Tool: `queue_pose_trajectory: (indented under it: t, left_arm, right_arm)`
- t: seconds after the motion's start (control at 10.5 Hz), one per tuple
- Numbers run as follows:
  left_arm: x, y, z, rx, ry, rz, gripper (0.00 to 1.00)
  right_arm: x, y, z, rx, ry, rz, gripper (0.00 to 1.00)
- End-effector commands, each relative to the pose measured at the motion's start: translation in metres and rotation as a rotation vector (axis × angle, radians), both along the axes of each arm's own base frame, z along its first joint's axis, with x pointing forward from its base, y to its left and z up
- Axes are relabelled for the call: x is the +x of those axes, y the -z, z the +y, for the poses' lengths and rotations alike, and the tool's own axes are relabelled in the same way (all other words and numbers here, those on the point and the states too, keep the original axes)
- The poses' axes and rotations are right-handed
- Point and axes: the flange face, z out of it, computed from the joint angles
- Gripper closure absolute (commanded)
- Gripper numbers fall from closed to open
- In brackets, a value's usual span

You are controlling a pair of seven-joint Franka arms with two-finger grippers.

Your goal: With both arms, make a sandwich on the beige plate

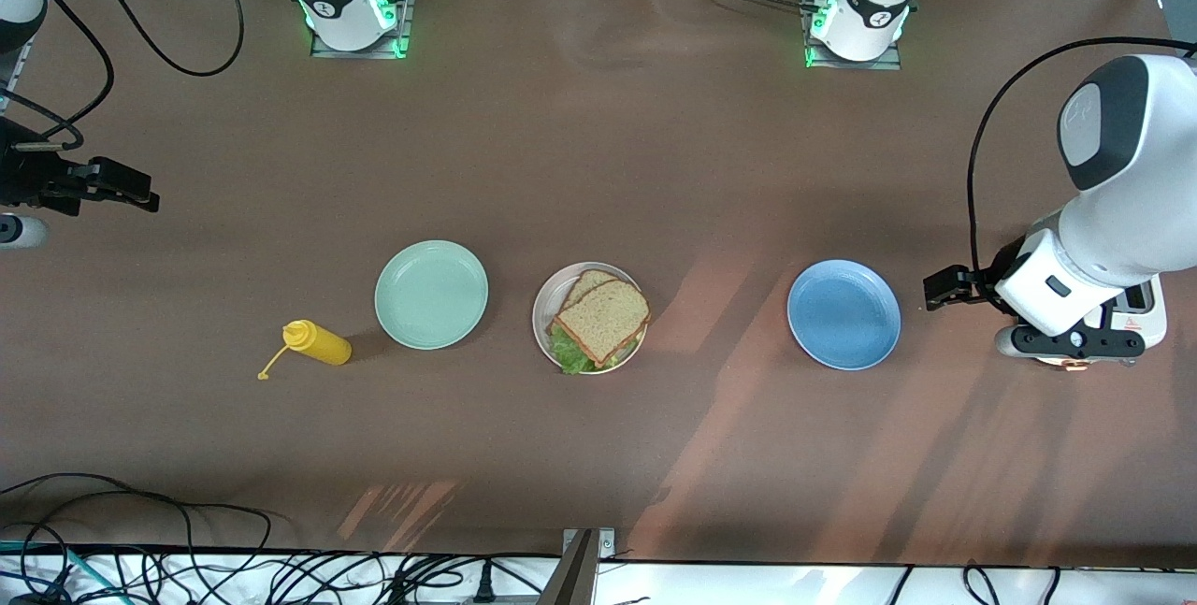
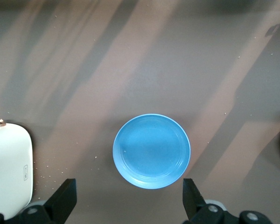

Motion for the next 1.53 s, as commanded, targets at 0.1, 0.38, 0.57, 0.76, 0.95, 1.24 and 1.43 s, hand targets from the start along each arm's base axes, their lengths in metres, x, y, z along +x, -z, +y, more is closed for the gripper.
queue_pose_trajectory:
  t: [0.1, 0.38, 0.57, 0.76, 0.95, 1.24, 1.43]
  left_arm:
    - [-0.007, -0.034, 0.031, 0.019, -0.011, -0.025, 0.0]
    - [-0.007, -0.034, 0.032, 0.017, -0.023, -0.025, 0.0]
    - [-0.007, -0.034, 0.034, 0.019, -0.027, -0.025, 0.0]
    - [-0.007, -0.033, 0.032, 0.017, -0.024, -0.023, 0.0]
    - [-0.007, -0.033, 0.038, 0.019, -0.031, -0.023, 0.0]
    - [-0.007, -0.032, 0.056, 0.016, -0.058, -0.02, 0.0]
    - [-0.006, -0.031, 0.055, 0.014, -0.057, -0.02, 0.0]
  right_arm:
    - [-0.002, -0.002, -0.001, -0.001, 0.002, -0.007, 0.0]
    - [-0.001, -0.001, -0.003, -0.001, 0.005, -0.005, 0.0]
    - [-0.001, -0.001, -0.003, -0.001, 0.005, -0.005, 0.0]
    - [-0.001, 0.001, -0.003, -0.001, 0.005, -0.002, 0.0]
    - [-0.001, 0.001, -0.003, -0.001, 0.005, -0.002, 0.0]
    - [-0.001, 0.001, -0.002, -0.001, 0.003, -0.002, 0.0]
    - [-0.001, 0.001, -0.002, -0.001, 0.003, -0.002, 0.0]
